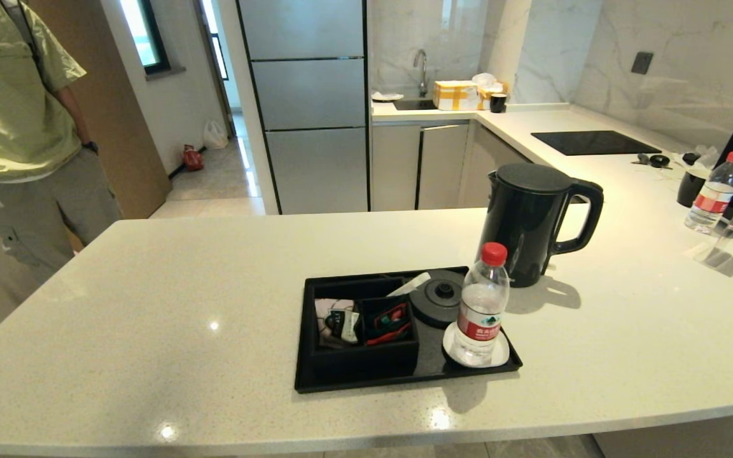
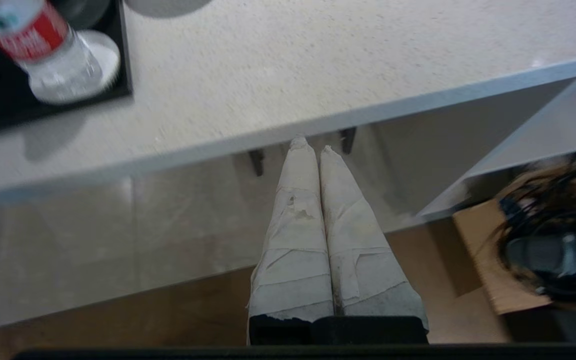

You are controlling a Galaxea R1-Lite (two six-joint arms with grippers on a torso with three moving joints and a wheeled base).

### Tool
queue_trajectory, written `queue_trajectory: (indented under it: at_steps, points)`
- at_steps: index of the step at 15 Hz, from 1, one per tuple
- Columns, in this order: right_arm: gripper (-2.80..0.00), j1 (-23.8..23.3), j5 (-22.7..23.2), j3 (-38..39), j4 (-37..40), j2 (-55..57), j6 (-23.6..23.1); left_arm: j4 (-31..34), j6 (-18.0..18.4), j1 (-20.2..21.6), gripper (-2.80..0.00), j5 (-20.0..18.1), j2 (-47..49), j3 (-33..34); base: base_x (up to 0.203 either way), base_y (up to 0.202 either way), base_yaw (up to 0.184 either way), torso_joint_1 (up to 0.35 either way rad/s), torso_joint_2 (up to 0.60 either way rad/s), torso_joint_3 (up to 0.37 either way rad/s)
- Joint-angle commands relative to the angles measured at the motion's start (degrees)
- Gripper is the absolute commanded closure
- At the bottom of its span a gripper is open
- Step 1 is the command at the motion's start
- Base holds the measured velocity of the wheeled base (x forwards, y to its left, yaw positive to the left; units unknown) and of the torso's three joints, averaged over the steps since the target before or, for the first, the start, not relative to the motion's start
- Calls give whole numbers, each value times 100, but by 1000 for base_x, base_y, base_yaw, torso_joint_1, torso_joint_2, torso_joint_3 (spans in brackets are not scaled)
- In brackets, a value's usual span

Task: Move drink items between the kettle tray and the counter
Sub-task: Return the kettle to its original position

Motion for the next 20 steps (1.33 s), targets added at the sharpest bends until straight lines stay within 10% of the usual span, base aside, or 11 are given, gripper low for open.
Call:
queue_trajectory:
  at_steps: [1,11,20]
  points:
    - [0,9,60,-201,-428,1596,237,7,1,0,0,0,2,0,0,0,0,0,0,0]
    - [0,-113,693,-2359,-4531,7329,723,7,1,0,0,0,2,0,0,0,0,0,0,0]
    - [0,-432,736,-3241,-4999,8179,621,7,1,0,0,0,2,0,0,0,0,0,0,0]
